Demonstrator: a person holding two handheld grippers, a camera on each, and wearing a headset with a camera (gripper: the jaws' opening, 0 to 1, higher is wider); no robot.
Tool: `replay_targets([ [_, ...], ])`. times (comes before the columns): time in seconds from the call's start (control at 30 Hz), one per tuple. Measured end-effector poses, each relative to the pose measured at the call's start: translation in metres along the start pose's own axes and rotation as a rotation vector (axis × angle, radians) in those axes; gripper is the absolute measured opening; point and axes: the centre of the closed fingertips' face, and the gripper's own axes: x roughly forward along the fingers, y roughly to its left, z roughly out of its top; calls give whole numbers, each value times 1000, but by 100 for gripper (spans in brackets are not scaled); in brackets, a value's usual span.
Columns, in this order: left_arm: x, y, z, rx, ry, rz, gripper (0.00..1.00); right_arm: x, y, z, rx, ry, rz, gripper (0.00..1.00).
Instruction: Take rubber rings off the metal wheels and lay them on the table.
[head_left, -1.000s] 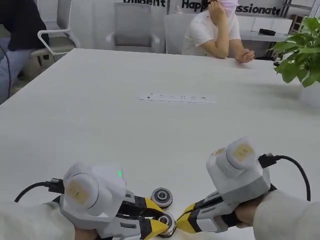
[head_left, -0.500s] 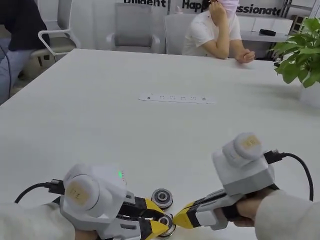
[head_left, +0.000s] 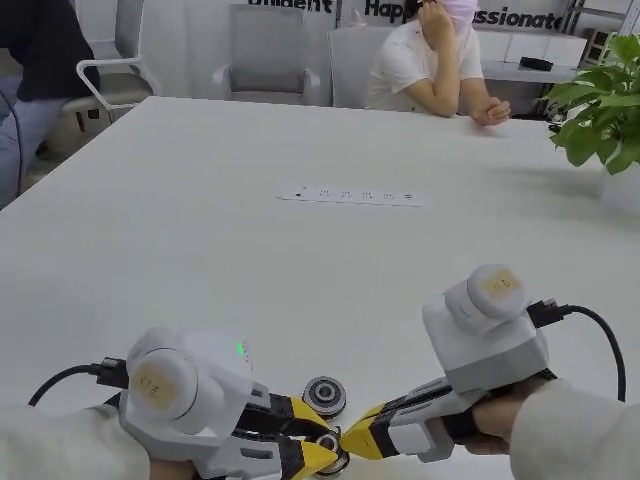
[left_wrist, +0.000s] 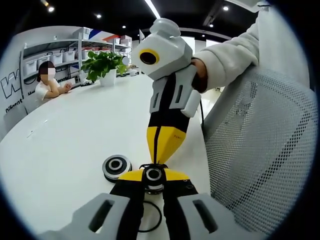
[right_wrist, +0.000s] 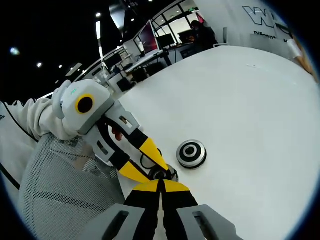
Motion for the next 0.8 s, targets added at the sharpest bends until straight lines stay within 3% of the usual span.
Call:
replay_targets([
  [0.07,0,0,0,-1,0,0,8,0,13,16,46,-83,67,0],
  [0.1,0,0,0,-1,0,0,8,-2,0,5,5,-2,-6,0],
  [0.13,0,0,0,-1,-1,0,8,0,-2,7,-22,-19,-17,0],
  [0.2,0,0,0,-3,0,1,8,1,5,7,16,-29,21,0],
  [0.5,1,0,2,-26,7,1,8,1,-6,-3,4,12,-42,0],
  [0.8,-2,-4,0,11,103,-30,12,-1,-8,-3,13,10,-53,0],
])
